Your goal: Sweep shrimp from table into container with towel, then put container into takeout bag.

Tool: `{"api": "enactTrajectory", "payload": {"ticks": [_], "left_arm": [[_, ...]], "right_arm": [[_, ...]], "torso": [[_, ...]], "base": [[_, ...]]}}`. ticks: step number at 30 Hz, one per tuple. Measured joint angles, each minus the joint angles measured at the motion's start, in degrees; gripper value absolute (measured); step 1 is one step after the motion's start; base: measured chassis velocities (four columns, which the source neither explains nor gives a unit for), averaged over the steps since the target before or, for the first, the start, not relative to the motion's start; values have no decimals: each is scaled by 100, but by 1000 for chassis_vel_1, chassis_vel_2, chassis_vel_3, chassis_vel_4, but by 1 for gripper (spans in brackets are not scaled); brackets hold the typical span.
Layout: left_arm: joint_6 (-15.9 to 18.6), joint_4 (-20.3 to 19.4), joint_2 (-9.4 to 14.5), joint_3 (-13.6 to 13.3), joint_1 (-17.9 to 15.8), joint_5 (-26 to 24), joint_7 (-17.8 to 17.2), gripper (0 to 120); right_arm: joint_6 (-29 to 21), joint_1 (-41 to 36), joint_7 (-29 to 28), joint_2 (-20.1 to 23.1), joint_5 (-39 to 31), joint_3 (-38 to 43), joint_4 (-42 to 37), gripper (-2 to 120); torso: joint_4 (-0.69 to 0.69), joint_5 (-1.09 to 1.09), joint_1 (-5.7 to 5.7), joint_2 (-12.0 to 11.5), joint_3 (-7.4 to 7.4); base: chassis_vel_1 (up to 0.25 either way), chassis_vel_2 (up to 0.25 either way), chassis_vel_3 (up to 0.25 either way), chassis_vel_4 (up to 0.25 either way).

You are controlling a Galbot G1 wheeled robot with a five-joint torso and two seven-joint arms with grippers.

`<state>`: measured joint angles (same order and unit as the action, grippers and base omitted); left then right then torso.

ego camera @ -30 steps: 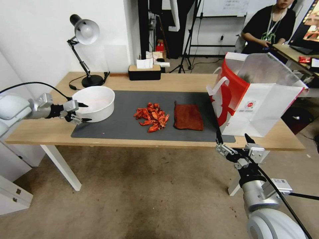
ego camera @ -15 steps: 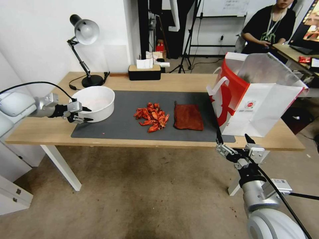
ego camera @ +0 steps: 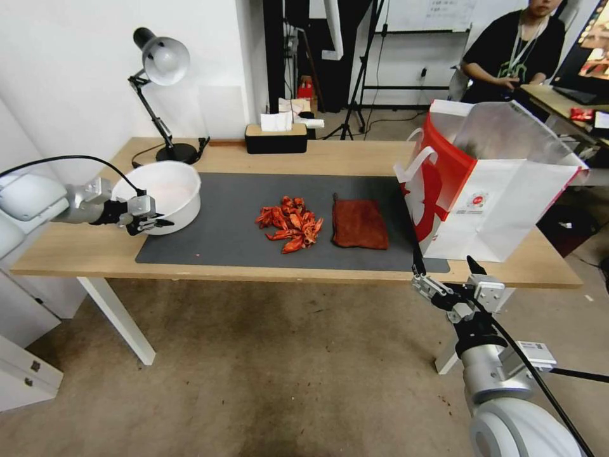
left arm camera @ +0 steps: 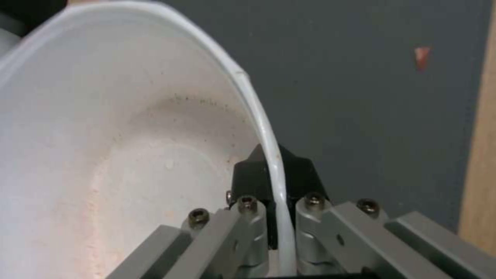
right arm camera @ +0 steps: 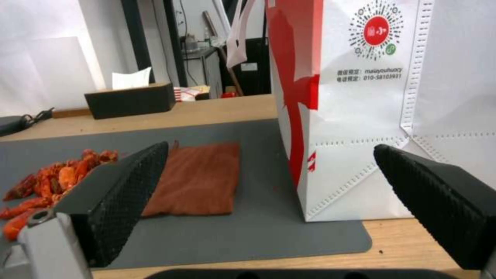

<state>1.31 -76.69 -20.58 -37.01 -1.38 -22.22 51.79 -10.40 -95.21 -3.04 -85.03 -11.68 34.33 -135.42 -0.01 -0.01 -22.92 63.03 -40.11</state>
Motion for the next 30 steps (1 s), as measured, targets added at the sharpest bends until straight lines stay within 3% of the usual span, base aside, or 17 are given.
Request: {"api": "enactTrajectory", "payload": {"ticks": [3,5,6,10,13,14,15,16,17,18,21,30], "left_arm": [[2,-317,214,21,-13,-44,7,0],[21,-750,530,30,-16,-178,10,0],[21,-750,530,30,-16,-178,10,0],[110,-1762,1216,307,244,-526,4,0],[122,-1947,1326,435,361,-556,5,0],[132,-2406,1583,1171,895,-625,1,0],[132,-2406,1583,1171,895,-625,1,0],[135,-2678,1711,1807,1393,-688,-12,0],[131,-2832,1790,2125,1742,-740,-17,0],[131,-2832,1790,2125,1742,-740,-17,0],[142,-3063,1900,2406,2335,-800,-13,0],[162,-3238,2014,2452,2490,-823,-2,0]], "right_arm": [[-6,10,1,13,-3,-5,-12,100],[-23,12,2,45,-8,-17,-30,100],[-23,12,2,45,-8,-17,-30,100],[-55,26,1,131,-72,-28,-54,100],[-71,30,1,148,-94,-32,-58,100],[-139,48,-1,187,-138,-35,-76,100],[-139,48,-1,187,-138,-35,-76,100],[-165,63,-3,211,-157,-38,-79,100],[-173,73,-3,222,-166,-41,-80,100],[-173,73,-3,222,-166,-41,-80,100],[-185,83,-5,264,-191,-43,-80,100],[-189,84,-6,311,-226,-47,-80,100]], "torso": [[-1,1,0,0,1],[0,1,0,0,0],[0,1,0,0,0],[2,2,1,0,1],[2,0,1,0,1],[2,1,1,0,1],[2,1,1,0,1],[2,4,2,1,2],[0,14,2,1,3],[0,14,2,1,3],[0,-3,2,0,1],[0,2,1,0,1]], "base": [[0,0,0,0],[0,0,0,0],[0,0,0,0],[0,0,0,0],[0,0,0,0],[0,0,0,0],[0,0,0,0],[0,0,0,0],[0,0,0,0],[0,0,0,0],[0,0,0,0],[0,0,0,0]]}}
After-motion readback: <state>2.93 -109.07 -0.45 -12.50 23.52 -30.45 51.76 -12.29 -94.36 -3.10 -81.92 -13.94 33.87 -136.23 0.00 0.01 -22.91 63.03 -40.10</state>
